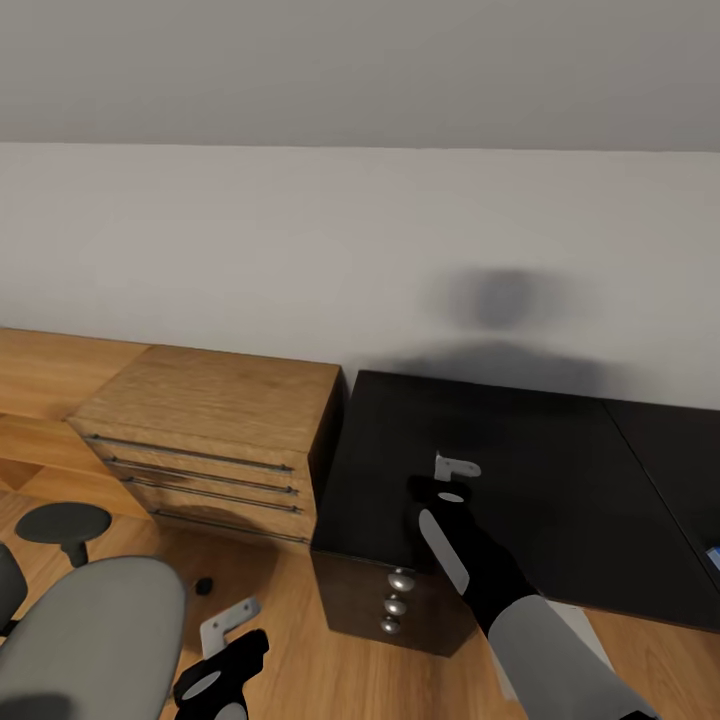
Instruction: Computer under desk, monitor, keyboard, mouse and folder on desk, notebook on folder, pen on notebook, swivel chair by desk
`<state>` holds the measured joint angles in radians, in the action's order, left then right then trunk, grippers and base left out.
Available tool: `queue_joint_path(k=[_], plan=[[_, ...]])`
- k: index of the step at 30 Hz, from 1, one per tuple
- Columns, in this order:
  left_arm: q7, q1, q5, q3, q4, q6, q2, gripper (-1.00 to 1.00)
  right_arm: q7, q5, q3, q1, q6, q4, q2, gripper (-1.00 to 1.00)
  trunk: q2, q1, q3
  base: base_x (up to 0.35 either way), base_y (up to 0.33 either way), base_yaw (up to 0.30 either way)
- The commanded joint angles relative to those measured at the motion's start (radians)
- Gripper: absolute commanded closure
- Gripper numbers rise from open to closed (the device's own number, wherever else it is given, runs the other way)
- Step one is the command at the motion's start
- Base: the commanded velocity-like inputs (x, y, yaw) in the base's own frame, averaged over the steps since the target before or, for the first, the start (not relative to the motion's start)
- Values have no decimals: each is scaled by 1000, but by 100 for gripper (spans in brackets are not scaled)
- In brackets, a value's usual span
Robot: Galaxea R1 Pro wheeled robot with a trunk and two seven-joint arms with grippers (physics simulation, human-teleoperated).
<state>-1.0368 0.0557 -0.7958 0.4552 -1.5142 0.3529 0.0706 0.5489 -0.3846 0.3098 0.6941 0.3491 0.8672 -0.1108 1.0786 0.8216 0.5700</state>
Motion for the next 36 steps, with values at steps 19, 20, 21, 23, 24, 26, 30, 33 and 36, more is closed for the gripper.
queue_joint_path(k=[19,20,21,23,24,26,30,33,36], plan=[[-3,1,-2,1,-10,-3,0,-100,7,-12,-4,1,16,-45,1,-100,1,0,1,33,0,0],[-3,1,-2,1,-10,-3,0,-100,8,-12,-4,1,17,-45,1,-100,1,0,1,0,0,0],[-3,1,-2,1,-10,-3,0,-100,8,-12,-4,1,17,-45,1,-100,1,0,1,0,0,0],[-2,1,-2,0,-10,-3,0,-100,8,-12,-4,1,18,-46,1,-100,1,0,1,0,0,0],[-2,1,-2,0,-10,-3,0,-100,8,-13,-4,1,21,-46,1,-100,8,4,4,0,0,0],[-1,1,-2,0,-11,-3,0,-100,8,-13,-4,1,23,-46,2,-100,22,12,10,0,0,0],[-1,1,-2,0,-11,-3,0,-100,9,-13,-5,1,24,-46,2,-100,50,27,23,0,0,0],[0,1,-3,1,-11,-3,0,-100,9,-13,-5,1,25,-46,2,-100,57,31,26,0,0,0],[0,1,-2,0,-11,-3,0,-100,9,-13,-5,1,25,-46,1,-100,57,31,26,0,0,0]])
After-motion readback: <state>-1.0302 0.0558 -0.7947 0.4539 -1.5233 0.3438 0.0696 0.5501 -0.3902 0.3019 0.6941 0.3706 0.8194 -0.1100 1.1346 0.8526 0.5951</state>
